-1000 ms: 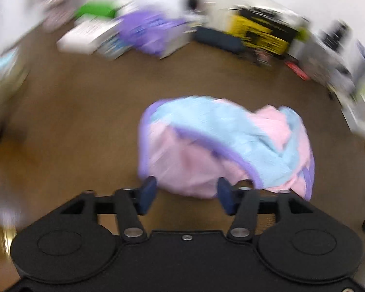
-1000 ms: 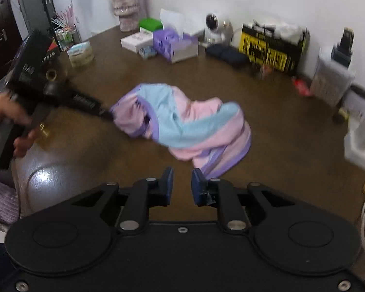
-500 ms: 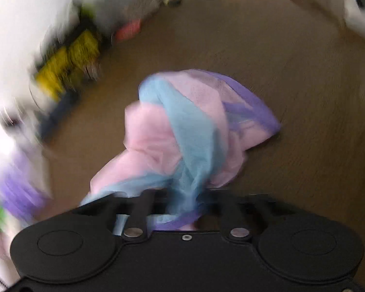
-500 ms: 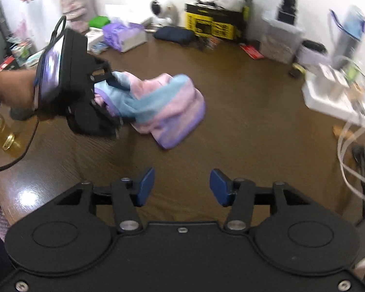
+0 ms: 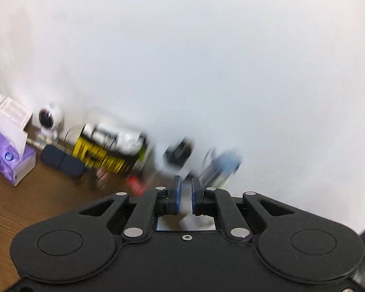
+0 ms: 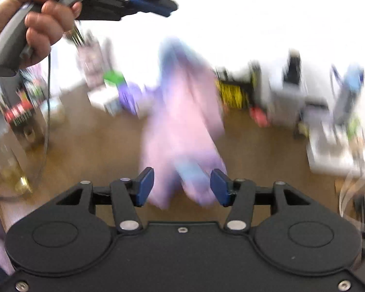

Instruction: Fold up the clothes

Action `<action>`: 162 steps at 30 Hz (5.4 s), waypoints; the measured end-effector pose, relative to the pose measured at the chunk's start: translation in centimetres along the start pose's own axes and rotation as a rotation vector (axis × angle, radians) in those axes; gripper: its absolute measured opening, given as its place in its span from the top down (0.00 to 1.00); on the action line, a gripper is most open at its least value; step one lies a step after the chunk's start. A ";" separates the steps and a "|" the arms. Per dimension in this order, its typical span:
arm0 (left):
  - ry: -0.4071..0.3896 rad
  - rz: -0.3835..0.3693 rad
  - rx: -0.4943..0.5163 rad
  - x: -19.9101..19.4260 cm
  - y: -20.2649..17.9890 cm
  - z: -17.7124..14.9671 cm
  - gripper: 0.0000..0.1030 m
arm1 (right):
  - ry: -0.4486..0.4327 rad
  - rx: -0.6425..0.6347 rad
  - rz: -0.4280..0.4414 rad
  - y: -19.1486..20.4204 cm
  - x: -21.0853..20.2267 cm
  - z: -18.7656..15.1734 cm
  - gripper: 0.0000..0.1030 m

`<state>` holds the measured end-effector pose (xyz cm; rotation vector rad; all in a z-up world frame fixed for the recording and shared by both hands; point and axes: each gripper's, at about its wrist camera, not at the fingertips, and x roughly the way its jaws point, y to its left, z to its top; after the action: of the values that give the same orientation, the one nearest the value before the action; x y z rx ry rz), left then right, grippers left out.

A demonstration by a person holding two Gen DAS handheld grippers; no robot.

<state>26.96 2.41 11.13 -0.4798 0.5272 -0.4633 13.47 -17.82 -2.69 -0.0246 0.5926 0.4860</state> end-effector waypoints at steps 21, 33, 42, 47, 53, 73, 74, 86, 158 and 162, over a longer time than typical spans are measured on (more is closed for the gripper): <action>0.221 0.602 0.004 -7.5 7.6 -12.1 0.31 | 0.382 -0.077 0.113 0.7 18.0 -5.7 0.84; 0.402 0.502 0.099 -1.1 5.8 -17.4 0.27 | 0.443 -0.198 0.026 -10.3 3.8 -4.8 0.68; 0.533 0.352 0.515 4.2 -0.3 -21.6 0.19 | 0.414 -0.280 0.031 -7.0 0.1 -10.0 0.38; 0.596 0.295 0.668 4.1 -2.6 -24.3 0.19 | 0.483 -0.288 0.023 -7.8 3.3 -11.8 0.40; 0.588 0.253 0.726 3.3 -4.0 -25.5 0.15 | 0.500 -0.075 0.107 -10.6 4.4 -11.4 0.94; 0.555 0.174 0.646 7.7 -5.0 -24.9 0.42 | 0.287 0.074 0.227 -9.8 -2.3 -3.3 0.94; 0.563 0.171 0.645 7.9 -5.0 -25.2 0.46 | 0.291 0.079 0.226 -9.8 -2.1 -3.5 0.94; 0.584 0.115 0.664 8.3 -4.9 -26.5 0.98 | 0.308 0.056 0.198 -9.1 -2.2 -4.7 0.94; 0.692 0.378 0.305 4.0 2.6 -22.4 0.98 | 0.354 -0.675 0.126 -2.4 9.1 -6.7 0.50; 0.706 0.396 0.321 4.0 3.1 -23.2 0.97 | 0.372 -0.752 0.141 -2.2 9.6 -6.6 0.50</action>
<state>17.70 -4.43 -9.68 0.1202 1.1782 -0.3166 17.93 -16.66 -13.63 -0.8063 0.7476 0.8294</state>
